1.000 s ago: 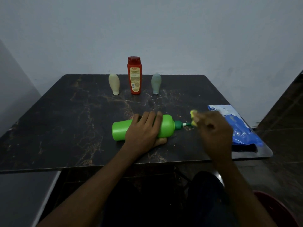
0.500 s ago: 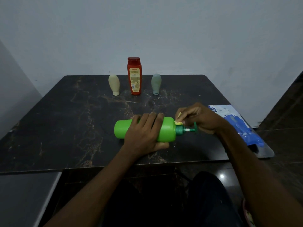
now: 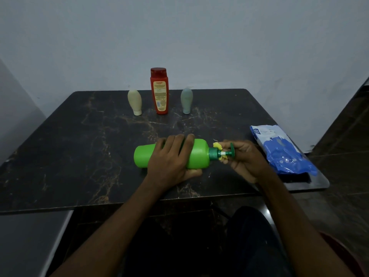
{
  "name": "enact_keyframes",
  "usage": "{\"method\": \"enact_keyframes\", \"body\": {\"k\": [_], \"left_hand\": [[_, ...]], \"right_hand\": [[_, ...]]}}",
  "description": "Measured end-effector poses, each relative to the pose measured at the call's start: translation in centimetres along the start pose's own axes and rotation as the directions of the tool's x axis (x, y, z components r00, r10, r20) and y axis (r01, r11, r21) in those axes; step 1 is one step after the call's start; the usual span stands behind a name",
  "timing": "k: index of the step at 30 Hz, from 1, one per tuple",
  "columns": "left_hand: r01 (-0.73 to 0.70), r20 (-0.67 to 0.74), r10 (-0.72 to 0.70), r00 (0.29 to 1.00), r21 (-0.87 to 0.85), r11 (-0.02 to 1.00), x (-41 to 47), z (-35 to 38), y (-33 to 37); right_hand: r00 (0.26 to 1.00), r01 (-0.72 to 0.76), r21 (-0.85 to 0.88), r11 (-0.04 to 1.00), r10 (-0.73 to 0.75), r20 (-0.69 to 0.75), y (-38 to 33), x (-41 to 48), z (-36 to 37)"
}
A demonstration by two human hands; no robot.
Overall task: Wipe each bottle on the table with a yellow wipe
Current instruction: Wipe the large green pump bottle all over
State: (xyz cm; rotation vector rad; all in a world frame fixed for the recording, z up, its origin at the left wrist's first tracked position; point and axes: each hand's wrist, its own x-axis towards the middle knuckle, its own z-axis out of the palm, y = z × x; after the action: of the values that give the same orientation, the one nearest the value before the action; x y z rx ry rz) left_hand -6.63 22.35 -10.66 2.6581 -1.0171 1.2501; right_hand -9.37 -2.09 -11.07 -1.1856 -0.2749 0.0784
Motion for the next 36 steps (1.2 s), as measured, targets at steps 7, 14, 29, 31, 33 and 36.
{"method": "enact_keyframes", "body": {"k": [7,14,29,31,33,36], "left_hand": [[0.041,0.031,-0.042,0.999,0.033,0.999,0.1,0.2,0.0],[0.119,0.049,-0.122,0.991,0.045,0.992,0.2,-0.1,-0.1],[0.305,-0.042,-0.333,0.942,-0.303,0.903,0.4,-2.3,-1.8],[0.292,-0.030,-0.321,0.947,-0.342,0.893,0.3,-2.6,-1.9],[0.291,-0.032,-0.327,0.944,-0.386,0.876,0.4,-2.9,-2.2],[0.294,-0.045,-0.347,0.937,-0.436,0.851,0.5,-3.3,-2.6]], "right_hand": [[0.938,0.070,0.256,0.964,0.024,-0.347,1.7,-2.1,5.0],[0.877,0.057,0.317,0.947,0.104,-0.469,0.6,-3.4,9.1],[0.863,0.350,-0.523,0.777,-0.485,-0.143,-8.6,-3.1,9.6],[0.861,0.359,-0.650,0.669,-0.507,-0.047,-9.3,-2.1,10.4],[0.836,0.397,-0.766,0.506,-0.543,0.074,-9.7,-1.4,10.9],[0.758,0.497,-0.843,0.205,-0.575,0.307,-9.6,-1.6,11.2]]}}
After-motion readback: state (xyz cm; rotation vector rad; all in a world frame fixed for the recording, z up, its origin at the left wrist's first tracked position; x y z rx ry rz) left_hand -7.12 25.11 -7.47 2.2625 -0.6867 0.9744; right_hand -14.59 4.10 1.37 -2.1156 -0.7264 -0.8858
